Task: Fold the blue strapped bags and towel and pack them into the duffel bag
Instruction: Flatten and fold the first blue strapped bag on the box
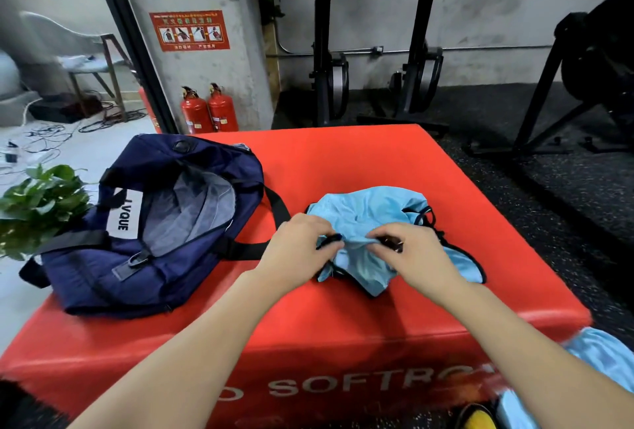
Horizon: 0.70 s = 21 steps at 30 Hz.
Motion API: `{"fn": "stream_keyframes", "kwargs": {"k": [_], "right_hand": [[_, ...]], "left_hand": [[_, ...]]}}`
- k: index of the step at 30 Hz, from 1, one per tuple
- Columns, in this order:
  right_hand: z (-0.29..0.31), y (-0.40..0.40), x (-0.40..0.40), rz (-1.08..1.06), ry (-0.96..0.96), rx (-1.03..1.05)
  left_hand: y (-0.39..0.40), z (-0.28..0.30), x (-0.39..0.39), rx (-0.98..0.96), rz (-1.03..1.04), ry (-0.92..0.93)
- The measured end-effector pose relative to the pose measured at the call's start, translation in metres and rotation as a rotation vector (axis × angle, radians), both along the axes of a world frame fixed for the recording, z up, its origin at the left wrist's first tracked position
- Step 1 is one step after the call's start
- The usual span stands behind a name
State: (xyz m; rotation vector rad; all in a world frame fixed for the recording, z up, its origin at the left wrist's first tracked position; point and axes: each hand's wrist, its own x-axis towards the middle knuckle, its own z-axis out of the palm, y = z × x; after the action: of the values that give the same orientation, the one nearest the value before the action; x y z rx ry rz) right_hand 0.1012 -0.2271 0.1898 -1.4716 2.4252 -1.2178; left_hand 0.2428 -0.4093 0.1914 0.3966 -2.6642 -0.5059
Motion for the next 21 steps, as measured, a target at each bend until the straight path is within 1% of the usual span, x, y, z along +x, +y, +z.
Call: {"fn": "stream_keyframes", "kwargs": {"k": [2, 5, 9, 11, 14, 17, 21], "right_hand": [[0.01, 0.003, -0.008, -0.055, -0.011, -0.115], [0.018, 0.004, -0.021, -0.122, -0.094, -0.24], [0.028, 0.013, -0.043, -0.245, -0.153, -0.295], [0.028, 0.018, -0.053, -0.302, -0.157, -0.28], [0.024, 0.021, -0.06, -0.323, -0.182, -0.237], [0.024, 0.02, -0.056, -0.304, -0.235, -0.226], [0.026, 0.012, -0.046, -0.235, -0.404, -0.304]], "left_hand": [[-0.004, 0.004, -0.005, 0.094, 0.101, 0.14], [-0.009, 0.018, -0.005, 0.189, 0.262, 0.306], [-0.026, 0.028, -0.003, 0.325, 0.426, 0.403], [-0.034, 0.03, -0.001, 0.381, 0.477, 0.422], [-0.034, 0.031, 0.001, 0.466, 0.515, 0.369], [-0.027, 0.028, -0.001, 0.604, 0.5, 0.325], [-0.009, 0.028, -0.009, 0.785, 0.4, 0.374]]}}
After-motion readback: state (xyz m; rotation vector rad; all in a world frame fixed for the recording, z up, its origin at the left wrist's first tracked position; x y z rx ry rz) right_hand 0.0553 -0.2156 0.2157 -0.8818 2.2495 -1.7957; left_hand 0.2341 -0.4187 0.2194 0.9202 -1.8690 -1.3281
